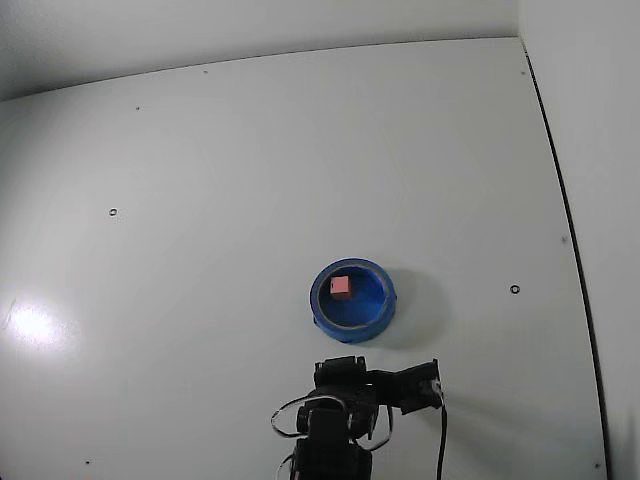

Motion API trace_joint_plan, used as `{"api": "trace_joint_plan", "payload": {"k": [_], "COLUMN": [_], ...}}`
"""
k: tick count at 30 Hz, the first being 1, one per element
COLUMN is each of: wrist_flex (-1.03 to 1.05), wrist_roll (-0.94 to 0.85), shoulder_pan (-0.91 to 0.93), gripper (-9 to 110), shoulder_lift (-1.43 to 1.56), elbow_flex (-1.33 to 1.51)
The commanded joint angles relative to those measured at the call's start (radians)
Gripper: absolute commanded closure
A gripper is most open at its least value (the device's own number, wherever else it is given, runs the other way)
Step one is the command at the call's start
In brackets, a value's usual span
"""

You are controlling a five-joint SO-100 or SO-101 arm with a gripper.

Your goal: Grasp a block and put it in the bin.

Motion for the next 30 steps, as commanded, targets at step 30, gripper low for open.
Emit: {"api": "trace_joint_plan", "payload": {"k": [30], "wrist_flex": [0.083], "wrist_roll": [-0.118], "shoulder_pan": [-0.008], "gripper": [101], "shoulder_lift": [0.000], "elbow_flex": [-0.020]}}
